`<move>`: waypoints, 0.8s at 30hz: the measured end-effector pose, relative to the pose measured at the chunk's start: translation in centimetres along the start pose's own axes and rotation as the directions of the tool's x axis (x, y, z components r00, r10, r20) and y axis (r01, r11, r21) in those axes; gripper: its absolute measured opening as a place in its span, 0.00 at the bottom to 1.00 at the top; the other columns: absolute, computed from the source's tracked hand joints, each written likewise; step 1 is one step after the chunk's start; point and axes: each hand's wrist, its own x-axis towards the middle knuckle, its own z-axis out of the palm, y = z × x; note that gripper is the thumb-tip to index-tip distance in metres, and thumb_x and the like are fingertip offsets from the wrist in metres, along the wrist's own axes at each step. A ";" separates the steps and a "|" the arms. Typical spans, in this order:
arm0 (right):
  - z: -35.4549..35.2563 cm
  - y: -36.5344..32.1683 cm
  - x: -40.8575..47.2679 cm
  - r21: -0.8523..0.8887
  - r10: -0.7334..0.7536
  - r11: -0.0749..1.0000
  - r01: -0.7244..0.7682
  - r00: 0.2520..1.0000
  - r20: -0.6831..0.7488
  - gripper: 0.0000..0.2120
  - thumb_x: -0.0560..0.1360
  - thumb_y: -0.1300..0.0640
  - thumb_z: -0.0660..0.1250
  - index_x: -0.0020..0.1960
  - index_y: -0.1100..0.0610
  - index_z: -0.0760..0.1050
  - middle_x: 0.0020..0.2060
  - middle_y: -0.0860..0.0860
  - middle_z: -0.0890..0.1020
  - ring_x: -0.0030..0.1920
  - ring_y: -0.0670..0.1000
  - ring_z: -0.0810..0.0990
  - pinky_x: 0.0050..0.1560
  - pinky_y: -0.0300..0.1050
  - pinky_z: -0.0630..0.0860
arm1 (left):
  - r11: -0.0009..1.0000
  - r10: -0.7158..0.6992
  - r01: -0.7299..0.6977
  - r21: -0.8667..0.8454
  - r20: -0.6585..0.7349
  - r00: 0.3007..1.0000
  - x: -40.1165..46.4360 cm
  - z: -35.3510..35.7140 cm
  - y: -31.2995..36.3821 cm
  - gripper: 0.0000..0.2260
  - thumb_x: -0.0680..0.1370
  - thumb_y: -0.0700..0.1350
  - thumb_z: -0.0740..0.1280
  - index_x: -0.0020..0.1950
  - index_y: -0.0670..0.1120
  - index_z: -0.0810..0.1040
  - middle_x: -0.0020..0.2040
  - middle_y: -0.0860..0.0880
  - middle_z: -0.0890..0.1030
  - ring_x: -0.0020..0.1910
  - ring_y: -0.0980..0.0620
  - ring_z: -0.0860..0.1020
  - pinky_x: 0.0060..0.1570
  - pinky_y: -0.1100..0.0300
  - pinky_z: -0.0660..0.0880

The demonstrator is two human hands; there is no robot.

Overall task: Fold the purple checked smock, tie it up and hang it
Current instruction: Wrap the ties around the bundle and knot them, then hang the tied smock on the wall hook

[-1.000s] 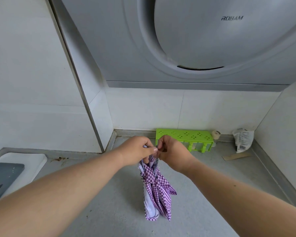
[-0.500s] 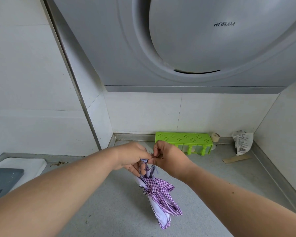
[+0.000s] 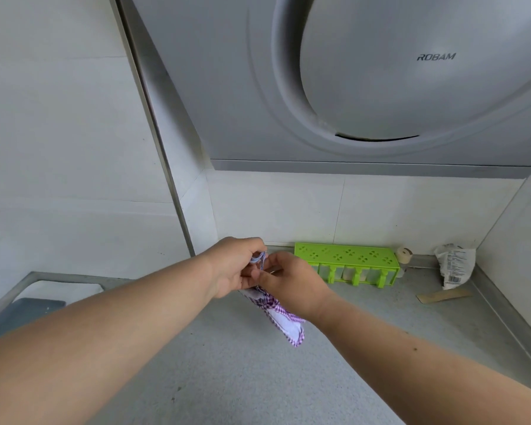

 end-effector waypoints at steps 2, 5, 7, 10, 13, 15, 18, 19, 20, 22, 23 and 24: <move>0.4 -1.2 0.4 0.018 0.010 1.000 -0.009 1.000 -0.016 0.08 0.80 0.48 0.70 0.45 0.50 0.80 0.39 0.43 0.86 0.38 0.41 0.81 0.45 0.44 0.77 | 1.000 0.004 -0.005 -0.020 -0.008 1.000 -0.1 -1.2 0.6 0.07 0.78 0.42 0.68 0.39 0.44 0.79 0.32 0.47 0.77 0.28 0.52 0.71 0.29 0.61 0.75; 1.1 -4.0 0.9 0.094 0.021 0.995 -0.021 1.000 -0.001 0.12 0.81 0.48 0.67 0.47 0.56 0.80 0.38 0.49 0.85 0.36 0.43 0.78 0.42 0.44 0.74 | 1.000 0.018 -0.018 -0.025 0.016 1.000 -0.7 -3.6 1.8 0.06 0.73 0.47 0.72 0.39 0.45 0.81 0.34 0.46 0.77 0.30 0.49 0.73 0.47 0.51 0.78; 1.3 -5.9 1.3 0.136 0.029 0.990 -0.029 1.000 0.000 0.14 0.81 0.49 0.66 0.47 0.61 0.78 0.38 0.53 0.83 0.36 0.47 0.76 0.42 0.47 0.73 | 1.000 0.028 -0.027 -0.014 0.054 0.998 -1.2 -4.9 2.7 0.06 0.73 0.47 0.71 0.38 0.46 0.81 0.35 0.46 0.78 0.32 0.47 0.75 0.48 0.51 0.77; 0.9 -9.1 2.1 0.032 -0.038 0.999 0.039 0.999 -0.037 0.14 0.80 0.49 0.67 0.45 0.60 0.77 0.33 0.49 0.80 0.34 0.47 0.75 0.40 0.46 0.73 | 0.996 0.073 -0.076 0.047 0.058 0.996 -2.3 -7.1 4.8 0.05 0.77 0.47 0.70 0.44 0.47 0.81 0.39 0.49 0.76 0.30 0.52 0.70 0.30 0.60 0.64; -0.3 -12.4 2.9 -0.091 -0.106 0.991 0.100 0.992 -0.067 0.13 0.80 0.46 0.68 0.44 0.55 0.76 0.30 0.45 0.79 0.30 0.45 0.76 0.35 0.43 0.73 | 0.968 0.159 -0.167 0.188 0.054 0.986 -3.8 -9.4 7.0 0.02 0.77 0.45 0.70 0.46 0.48 0.82 0.40 0.52 0.75 0.31 0.54 0.65 0.29 0.62 0.62; -1.2 -14.6 3.6 -0.140 -0.140 0.981 0.133 0.989 -0.040 0.14 0.79 0.45 0.69 0.45 0.56 0.76 0.32 0.46 0.78 0.33 0.48 0.77 0.37 0.47 0.77 | 0.950 0.200 -0.226 0.216 0.137 0.970 -5.1 -10.7 8.4 0.04 0.77 0.43 0.68 0.43 0.49 0.81 0.38 0.54 0.75 0.33 0.53 0.66 0.32 0.61 0.62; -2.2 -17.8 3.8 -0.080 -0.173 0.981 0.179 0.983 0.067 0.17 0.74 0.45 0.71 0.48 0.60 0.76 0.35 0.50 0.78 0.34 0.51 0.78 0.39 0.55 0.81 | 0.945 0.245 -0.291 0.147 0.271 0.931 -6.8 -12.4 9.9 0.12 0.81 0.43 0.63 0.37 0.50 0.78 0.34 0.54 0.74 0.34 0.52 0.68 0.36 0.58 0.62; -2.7 -18.9 3.8 -0.067 -0.188 0.979 0.195 0.977 0.095 0.18 0.72 0.45 0.71 0.48 0.59 0.76 0.35 0.50 0.80 0.34 0.51 0.79 0.39 0.55 0.82 | 0.940 0.268 -0.318 0.125 0.306 0.914 -7.4 -13.0 10.4 0.12 0.80 0.43 0.62 0.38 0.50 0.78 0.36 0.53 0.76 0.34 0.52 0.69 0.37 0.57 0.62; -3.1 -19.7 3.9 -0.066 -0.204 0.975 0.213 0.972 0.115 0.18 0.70 0.45 0.71 0.48 0.59 0.76 0.36 0.51 0.81 0.35 0.51 0.79 0.41 0.57 0.82 | 0.934 0.290 -0.341 0.104 0.335 0.896 -7.9 -13.4 10.8 0.09 0.77 0.43 0.62 0.39 0.49 0.79 0.38 0.52 0.77 0.34 0.52 0.70 0.37 0.57 0.63; -3.8 -21.1 4.1 -0.067 -0.245 0.965 0.254 0.962 0.120 0.14 0.70 0.48 0.71 0.47 0.58 0.76 0.36 0.51 0.81 0.36 0.53 0.80 0.46 0.63 0.83 | 0.919 0.347 -0.390 0.060 0.347 0.871 -8.8 -14.2 11.5 0.06 0.73 0.42 0.63 0.44 0.47 0.80 0.41 0.48 0.81 0.34 0.52 0.70 0.36 0.58 0.64; -4.3 -21.9 4.3 -0.069 -0.269 0.958 0.278 0.955 0.123 0.11 0.72 0.50 0.72 0.47 0.57 0.76 0.35 0.50 0.81 0.35 0.53 0.80 0.47 0.66 0.83 | 0.906 0.383 -0.422 0.046 0.337 0.860 -9.3 -14.5 12.0 0.07 0.74 0.41 0.63 0.47 0.46 0.80 0.42 0.47 0.82 0.33 0.53 0.71 0.36 0.58 0.65; -4.7 -22.6 4.6 -0.071 -0.289 0.952 0.299 0.949 0.125 0.09 0.75 0.52 0.73 0.47 0.56 0.76 0.34 0.49 0.80 0.35 0.53 0.81 0.48 0.68 0.83 | 0.894 0.408 -0.446 0.045 0.329 0.852 -9.7 -14.8 12.4 0.08 0.75 0.39 0.64 0.51 0.45 0.79 0.43 0.46 0.83 0.33 0.53 0.71 0.37 0.58 0.65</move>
